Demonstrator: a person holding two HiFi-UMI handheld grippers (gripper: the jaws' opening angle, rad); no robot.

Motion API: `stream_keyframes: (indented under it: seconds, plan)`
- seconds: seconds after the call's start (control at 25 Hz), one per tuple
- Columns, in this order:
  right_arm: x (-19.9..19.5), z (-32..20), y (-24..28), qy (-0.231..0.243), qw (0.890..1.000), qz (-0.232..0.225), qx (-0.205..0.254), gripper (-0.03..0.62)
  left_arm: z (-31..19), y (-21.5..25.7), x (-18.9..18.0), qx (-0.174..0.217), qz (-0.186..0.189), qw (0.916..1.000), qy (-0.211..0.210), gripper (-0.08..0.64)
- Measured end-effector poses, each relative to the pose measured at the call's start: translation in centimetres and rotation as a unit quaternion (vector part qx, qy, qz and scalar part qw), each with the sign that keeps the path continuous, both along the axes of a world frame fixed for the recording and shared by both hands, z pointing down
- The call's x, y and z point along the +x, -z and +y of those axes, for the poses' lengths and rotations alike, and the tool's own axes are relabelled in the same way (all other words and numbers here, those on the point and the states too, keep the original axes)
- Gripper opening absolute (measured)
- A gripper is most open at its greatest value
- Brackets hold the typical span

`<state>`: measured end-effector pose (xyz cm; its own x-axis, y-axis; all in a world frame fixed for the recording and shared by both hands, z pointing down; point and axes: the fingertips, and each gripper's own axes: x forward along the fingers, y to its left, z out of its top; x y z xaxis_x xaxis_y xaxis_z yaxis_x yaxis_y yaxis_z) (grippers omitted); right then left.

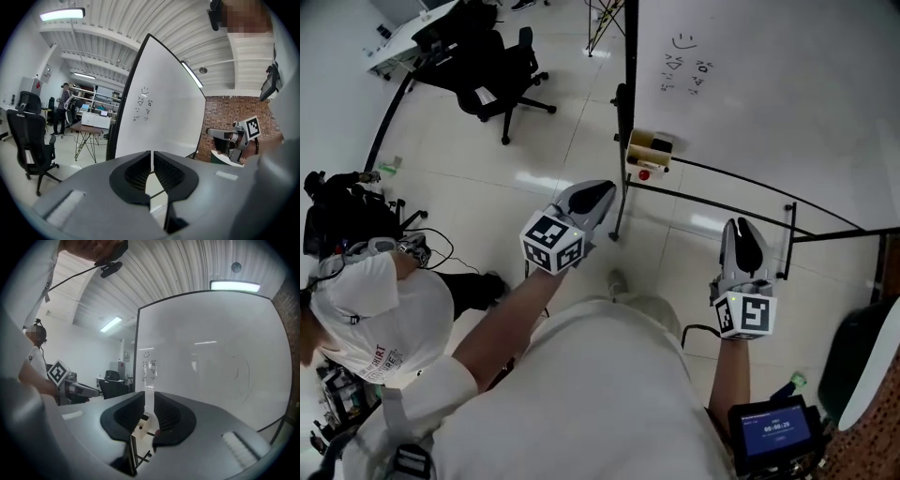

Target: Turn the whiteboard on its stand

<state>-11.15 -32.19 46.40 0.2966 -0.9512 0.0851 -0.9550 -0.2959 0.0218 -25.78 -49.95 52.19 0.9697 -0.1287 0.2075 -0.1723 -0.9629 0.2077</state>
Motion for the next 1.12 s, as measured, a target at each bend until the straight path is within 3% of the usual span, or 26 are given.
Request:
stream_keyframes:
  seconds: [0.28, 0.48, 0.64, 0.92, 1.12]
  plan:
    - [1.0, 5.9, 0.7, -0.033, 0.999, -0.007, 0.001, 0.069, 4.6, 0.8, 2.4, 0.001, -0.011, 0.9995, -0.030, 0.040]
    - [-1.1, 12.7, 2.1, -0.045, 0.999, -0.007, 0.004, 0.069, 11.1, 3.0, 0.1, 0.019, -0.009, 0.9989, -0.043, 0.040]
    - [-0.6, 13.7, 0.6, -0.041, 0.999, -0.013, -0.007, 0.000, 12.0, 2.5, -0.2, 0.021, -0.009, 0.9993, -0.031, 0.040]
    - [-0.5, 15.3, -1.1, -0.043, 0.998, -0.036, -0.006, 0.000, 12.4, 1.8, -1.4, 0.020, -0.002, 0.9997, -0.014, 0.040]
    - [0.2, 15.2, -0.2, -0.054, 0.997, -0.048, 0.006, 0.000, 12.3, 2.8, -1.2, 0.001, 0.011, 0.9994, -0.032, 0.040]
